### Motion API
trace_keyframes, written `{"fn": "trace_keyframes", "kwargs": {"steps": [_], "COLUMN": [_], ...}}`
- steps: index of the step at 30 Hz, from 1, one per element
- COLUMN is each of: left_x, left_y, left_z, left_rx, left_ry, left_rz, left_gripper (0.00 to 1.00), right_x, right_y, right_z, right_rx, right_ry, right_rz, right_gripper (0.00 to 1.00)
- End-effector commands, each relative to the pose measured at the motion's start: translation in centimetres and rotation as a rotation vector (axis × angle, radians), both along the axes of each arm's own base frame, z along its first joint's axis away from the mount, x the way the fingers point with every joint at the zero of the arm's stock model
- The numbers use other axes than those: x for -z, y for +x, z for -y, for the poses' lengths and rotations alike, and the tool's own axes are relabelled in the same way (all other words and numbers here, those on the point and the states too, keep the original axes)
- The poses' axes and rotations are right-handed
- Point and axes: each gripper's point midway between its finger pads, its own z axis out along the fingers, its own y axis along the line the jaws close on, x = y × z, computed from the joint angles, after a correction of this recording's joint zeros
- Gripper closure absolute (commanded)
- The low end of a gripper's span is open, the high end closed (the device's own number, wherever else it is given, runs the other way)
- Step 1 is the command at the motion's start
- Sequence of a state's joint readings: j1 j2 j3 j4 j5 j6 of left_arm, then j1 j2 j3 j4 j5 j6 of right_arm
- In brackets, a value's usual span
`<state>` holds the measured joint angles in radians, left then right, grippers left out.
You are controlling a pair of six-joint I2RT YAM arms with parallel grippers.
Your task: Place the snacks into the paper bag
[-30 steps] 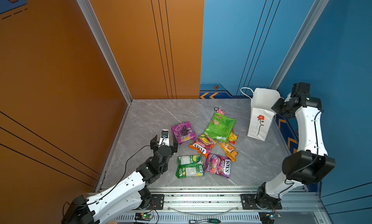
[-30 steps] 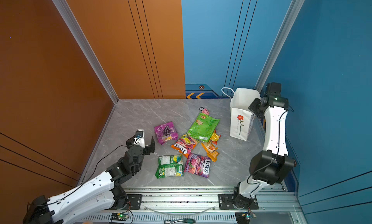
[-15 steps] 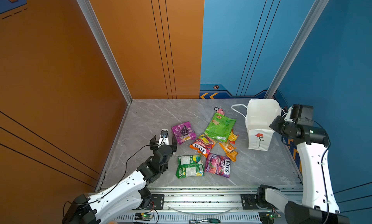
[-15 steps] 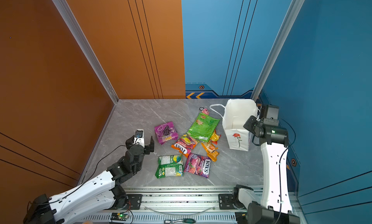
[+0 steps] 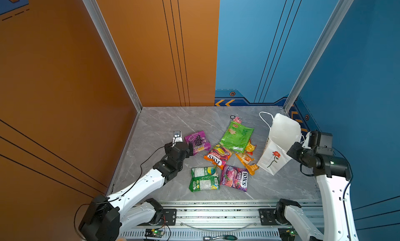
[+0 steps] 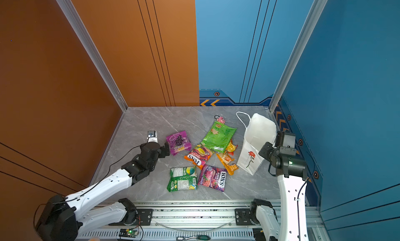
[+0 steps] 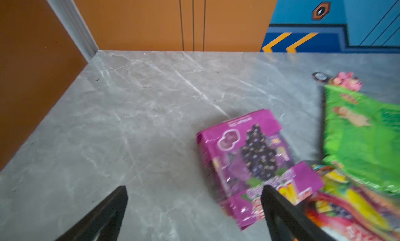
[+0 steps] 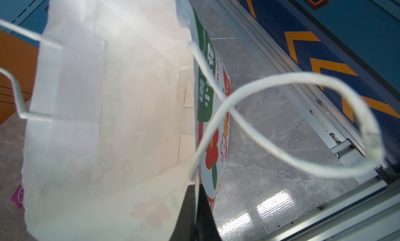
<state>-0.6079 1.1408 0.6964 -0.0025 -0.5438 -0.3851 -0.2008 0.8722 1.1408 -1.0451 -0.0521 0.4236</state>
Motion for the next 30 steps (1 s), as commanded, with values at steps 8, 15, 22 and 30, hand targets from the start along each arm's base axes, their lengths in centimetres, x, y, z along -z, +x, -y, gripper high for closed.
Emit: {"fn": "trace_keyframes", "kwargs": {"steps": [8, 15, 22, 30], "left_x": [-2.1, 1.1, 7.1, 9.6], "left_y": [6.1, 9.7, 12.8, 13.3], "left_z": [15.5, 26.9, 34.3, 38.9], "left_rx": [0.32, 0.513, 0.632, 0.721], "left_ry": [-0.08, -0.048, -0.04, -0.05], "left_rz": [-0.296, -0.347, -0.403, -0.326], "left_gripper": [0.01, 0.01, 0.01, 0.05], "right_x": [-0.7, -1.2, -1.2, -0.9], "right_y": [0.0, -0.1, -0.3, -0.2], "right_z": [-0.5, -0.6, -0.7, -0.8], "right_rx": [-0.008, 0.005, 0.014, 0.008], "right_ry": [0.013, 0.022, 0.033, 0.04], "right_rz": [0.071, 0.116, 0.14, 0.144], "right_gripper": [1.0, 1.0, 1.0, 1.0]}}
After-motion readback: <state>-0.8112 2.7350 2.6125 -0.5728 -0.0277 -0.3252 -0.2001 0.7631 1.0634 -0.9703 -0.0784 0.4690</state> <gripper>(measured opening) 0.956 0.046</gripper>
